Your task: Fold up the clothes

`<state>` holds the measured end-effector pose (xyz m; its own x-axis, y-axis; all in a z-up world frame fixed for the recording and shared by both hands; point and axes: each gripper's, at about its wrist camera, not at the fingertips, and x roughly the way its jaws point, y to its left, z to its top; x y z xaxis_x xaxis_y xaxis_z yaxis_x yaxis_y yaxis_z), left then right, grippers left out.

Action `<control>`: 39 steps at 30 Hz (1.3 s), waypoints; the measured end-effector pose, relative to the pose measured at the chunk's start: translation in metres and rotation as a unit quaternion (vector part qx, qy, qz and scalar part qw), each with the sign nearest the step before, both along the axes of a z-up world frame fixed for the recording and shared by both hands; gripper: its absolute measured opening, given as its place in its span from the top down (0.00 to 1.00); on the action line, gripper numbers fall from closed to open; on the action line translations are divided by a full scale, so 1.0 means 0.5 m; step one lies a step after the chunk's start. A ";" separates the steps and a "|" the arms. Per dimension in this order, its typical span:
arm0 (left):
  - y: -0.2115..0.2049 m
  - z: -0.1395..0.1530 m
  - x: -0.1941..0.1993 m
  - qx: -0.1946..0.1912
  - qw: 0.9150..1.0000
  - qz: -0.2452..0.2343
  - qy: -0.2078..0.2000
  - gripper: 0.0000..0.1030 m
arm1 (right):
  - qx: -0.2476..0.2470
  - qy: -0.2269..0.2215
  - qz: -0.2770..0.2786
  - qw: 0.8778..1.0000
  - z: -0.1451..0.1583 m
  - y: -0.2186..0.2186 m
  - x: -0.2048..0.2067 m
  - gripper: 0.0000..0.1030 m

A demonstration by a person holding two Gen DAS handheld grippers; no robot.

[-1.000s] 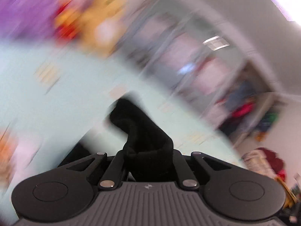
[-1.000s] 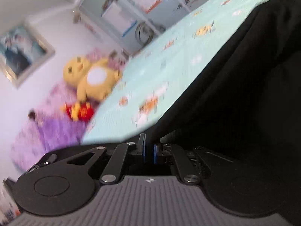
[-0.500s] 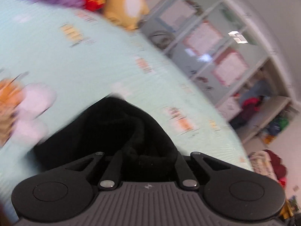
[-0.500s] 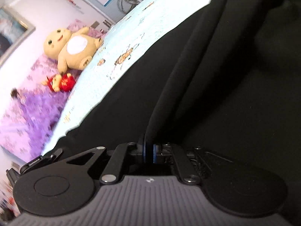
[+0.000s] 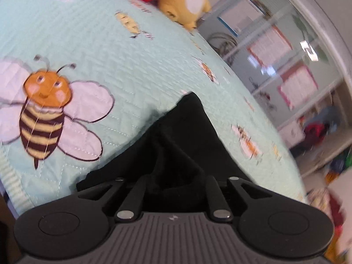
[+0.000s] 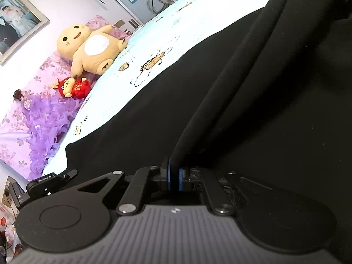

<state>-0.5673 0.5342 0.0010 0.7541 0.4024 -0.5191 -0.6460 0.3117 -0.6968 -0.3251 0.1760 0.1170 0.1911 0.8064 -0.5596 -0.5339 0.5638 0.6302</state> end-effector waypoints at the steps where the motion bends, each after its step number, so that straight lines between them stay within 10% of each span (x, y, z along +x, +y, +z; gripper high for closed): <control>1: 0.003 0.000 -0.009 -0.018 1.000 0.012 -0.016 0.85 | 0.000 -0.002 0.001 1.000 0.000 0.006 0.001 0.95; 5: -0.016 0.021 -0.072 -0.078 0.989 0.101 -0.074 0.54 | 0.002 -0.008 0.004 1.000 0.002 0.030 0.005 0.95; 10: -0.056 0.124 -0.097 -0.005 0.974 0.222 -0.052 0.38 | 0.007 -0.011 0.002 1.000 0.001 0.049 0.004 0.94; 14: -0.131 0.229 -0.010 0.129 0.985 0.112 -0.003 0.26 | 0.030 0.000 0.016 0.999 0.005 0.045 0.013 0.79; 18: -0.255 0.268 0.136 0.215 0.974 -0.040 0.055 0.24 | 0.069 0.022 0.016 0.997 0.017 -0.005 0.022 0.60; 28: -0.463 0.189 0.629 0.217 0.893 -0.391 0.044 0.23 | 0.131 -0.015 -0.142 0.981 0.040 -0.262 0.101 0.58; 39: -0.531 0.143 0.912 0.244 0.859 -0.448 0.047 0.23 | 0.204 -0.035 -0.114 0.972 -0.046 -0.361 0.159 0.52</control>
